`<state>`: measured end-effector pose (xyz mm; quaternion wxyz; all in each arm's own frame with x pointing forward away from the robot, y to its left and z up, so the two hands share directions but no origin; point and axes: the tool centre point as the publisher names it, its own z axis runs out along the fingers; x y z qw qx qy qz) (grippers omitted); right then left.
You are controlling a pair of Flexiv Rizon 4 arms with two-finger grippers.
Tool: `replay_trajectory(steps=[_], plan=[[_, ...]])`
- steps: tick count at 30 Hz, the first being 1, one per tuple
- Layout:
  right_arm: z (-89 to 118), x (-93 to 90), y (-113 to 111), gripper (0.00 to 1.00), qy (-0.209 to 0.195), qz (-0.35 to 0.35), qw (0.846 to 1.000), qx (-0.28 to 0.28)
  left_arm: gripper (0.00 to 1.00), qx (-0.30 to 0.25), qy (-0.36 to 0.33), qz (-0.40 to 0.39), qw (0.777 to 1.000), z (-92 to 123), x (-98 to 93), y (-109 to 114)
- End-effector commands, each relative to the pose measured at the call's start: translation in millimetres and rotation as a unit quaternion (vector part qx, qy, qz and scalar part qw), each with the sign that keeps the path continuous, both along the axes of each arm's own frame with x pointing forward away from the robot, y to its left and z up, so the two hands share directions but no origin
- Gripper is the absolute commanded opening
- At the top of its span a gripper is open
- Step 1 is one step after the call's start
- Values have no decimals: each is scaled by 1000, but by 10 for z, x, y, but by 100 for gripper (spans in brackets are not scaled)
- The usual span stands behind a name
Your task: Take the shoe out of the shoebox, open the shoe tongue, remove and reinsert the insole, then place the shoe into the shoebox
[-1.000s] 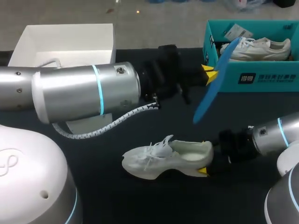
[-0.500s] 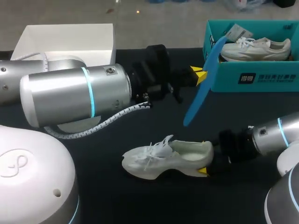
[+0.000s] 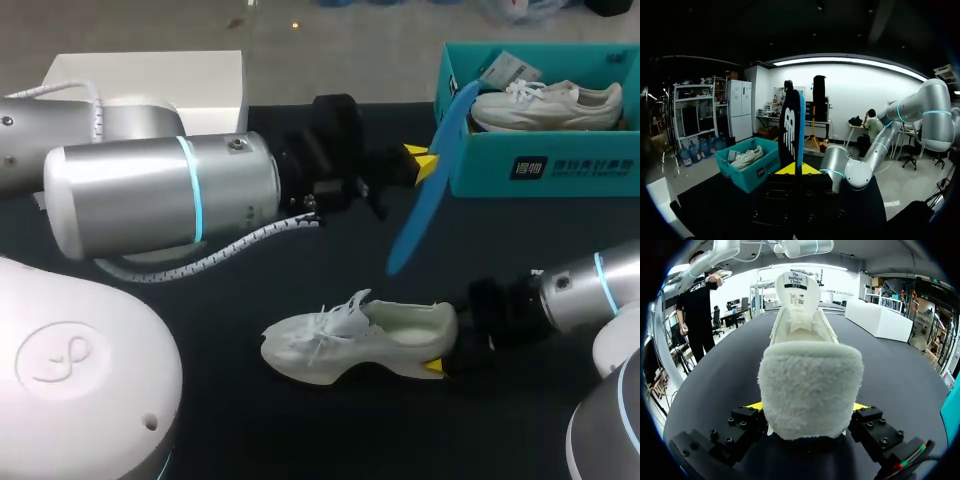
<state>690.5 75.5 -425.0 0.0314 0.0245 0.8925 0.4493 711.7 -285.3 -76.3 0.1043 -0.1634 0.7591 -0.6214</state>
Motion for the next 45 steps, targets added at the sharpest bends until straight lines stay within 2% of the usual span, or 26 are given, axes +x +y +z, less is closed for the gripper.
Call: replay_trajectory(steps=[1, 7, 10, 13, 16, 20, 25, 28, 31, 33, 35, 42, 45], plan=[[-48, -2, 29, 0, -1, -1, 1000, -2, 0, -18, 164, -473, 866, -53, 71, -65], [-48, -2, 29, 0, -1, -1, 1000, -2, 0, -133, 206, -442, 863, -145, 140, -130], [-48, -2, 29, 0, -1, -1, 1000, -2, 0, -174, 242, -431, 852, -224, 174, -166], [-48, -2, 29, 0, -1, -1, 1000, -2, 0, -192, 278, -435, 834, -269, 232, -200], [-48, -2, 29, 0, -1, -1, 1000, -2, 0, -177, 282, -442, 833, -254, 305, -242], [-48, -2, 29, 0, -1, -1, 1000, -2, 0, -153, 312, -467, 813, -199, 368, -276], [-48, -2, 29, 0, -1, -1, 1000, -2, 0, -133, 340, -480, 798, -162, 477, -290], [-48, -2, 29, 0, -1, -1, 1000, -2, 0, -148, 351, -498, 779, -121, 509, -293], [-48, -2, 29, 0, -1, -1, 1000, -2, 0, -179, 368, -520, 750, -67, 506, -258], [-48, -2, 29, 0, -1, -1, 1000, -2, 0, -194, 379, -536, 729, -36, 487, -231], [-48, -2, 29, 0, -1, -1, 1000, -2, 0, -208, 397, -558, 698, -6, 445, -198], [-48, -2, 29, 0, -1, -1, 1000, -2, 0, -213, 422, -559, 681, 151, 381, -95], [-48, -2, 29, 0, -1, -1, 1000, -2, 0, -191, 422, -575, 674, 178, 380, -93]])
